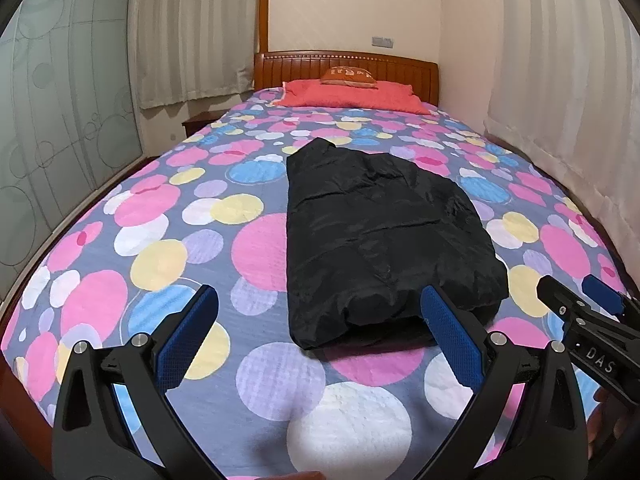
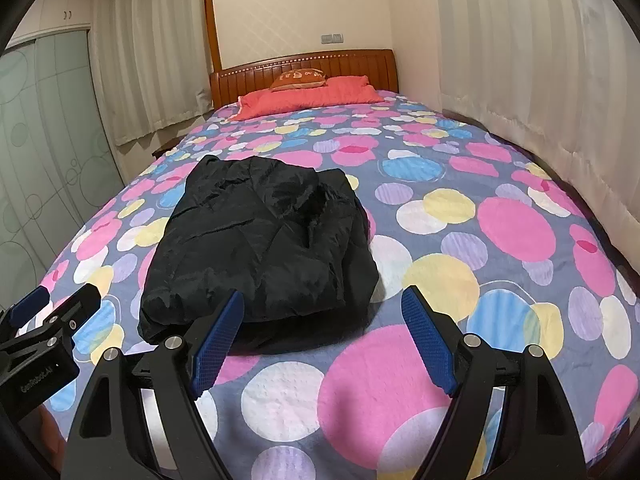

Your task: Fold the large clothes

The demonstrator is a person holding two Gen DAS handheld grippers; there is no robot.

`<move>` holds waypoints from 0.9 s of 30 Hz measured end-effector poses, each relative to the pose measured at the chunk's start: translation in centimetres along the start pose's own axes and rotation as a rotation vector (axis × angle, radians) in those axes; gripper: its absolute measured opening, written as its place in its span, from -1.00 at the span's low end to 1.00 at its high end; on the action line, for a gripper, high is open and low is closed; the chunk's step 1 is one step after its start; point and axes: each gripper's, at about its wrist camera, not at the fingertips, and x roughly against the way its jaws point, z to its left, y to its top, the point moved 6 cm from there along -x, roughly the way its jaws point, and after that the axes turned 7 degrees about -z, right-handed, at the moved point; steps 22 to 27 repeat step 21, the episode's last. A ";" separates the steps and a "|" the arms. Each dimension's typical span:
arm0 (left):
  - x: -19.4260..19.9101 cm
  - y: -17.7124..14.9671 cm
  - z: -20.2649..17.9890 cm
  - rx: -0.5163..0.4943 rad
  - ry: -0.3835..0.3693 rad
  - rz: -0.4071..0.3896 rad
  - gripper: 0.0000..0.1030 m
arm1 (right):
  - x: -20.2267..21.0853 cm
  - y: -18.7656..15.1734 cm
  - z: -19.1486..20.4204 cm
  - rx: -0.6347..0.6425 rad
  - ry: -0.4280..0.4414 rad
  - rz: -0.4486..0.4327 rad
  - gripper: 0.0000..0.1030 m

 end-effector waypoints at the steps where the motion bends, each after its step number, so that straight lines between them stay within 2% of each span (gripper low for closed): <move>1: -0.1 0.0 0.0 0.000 0.000 -0.002 0.96 | -0.1 0.0 0.0 -0.001 0.000 0.003 0.55; 6: -0.4 -0.2 0.1 0.010 -0.001 0.000 0.96 | -0.6 -0.5 -0.2 -0.006 0.000 0.017 0.55; 8: -0.6 -0.6 0.4 0.007 0.042 0.017 0.96 | -1.0 -0.6 -0.5 -0.009 0.000 0.023 0.55; 12: -1.2 -0.5 0.1 -0.018 0.016 0.003 0.96 | -1.6 -0.9 -0.9 -0.013 -0.003 0.032 0.55; 15: -2.0 -0.6 0.4 -0.025 0.043 -0.005 0.96 | -2.2 -1.0 -1.6 -0.022 -0.010 0.038 0.55; 16: -2.3 -0.7 0.5 -0.023 0.048 0.004 0.96 | -2.5 -1.1 -1.9 -0.027 -0.018 0.037 0.56; 17: -2.8 -0.9 0.7 -0.020 0.049 0.017 0.96 | -2.7 -1.2 -2.2 -0.032 -0.025 0.038 0.71; 21: -4.5 -1.7 1.5 -0.011 0.062 0.050 0.96 | -4.0 -1.6 -3.4 -0.027 -0.062 0.049 0.70; 27: -4.5 -1.7 1.5 -0.011 0.062 0.050 0.96 | -4.0 -1.6 -3.4 -0.027 -0.062 0.049 0.70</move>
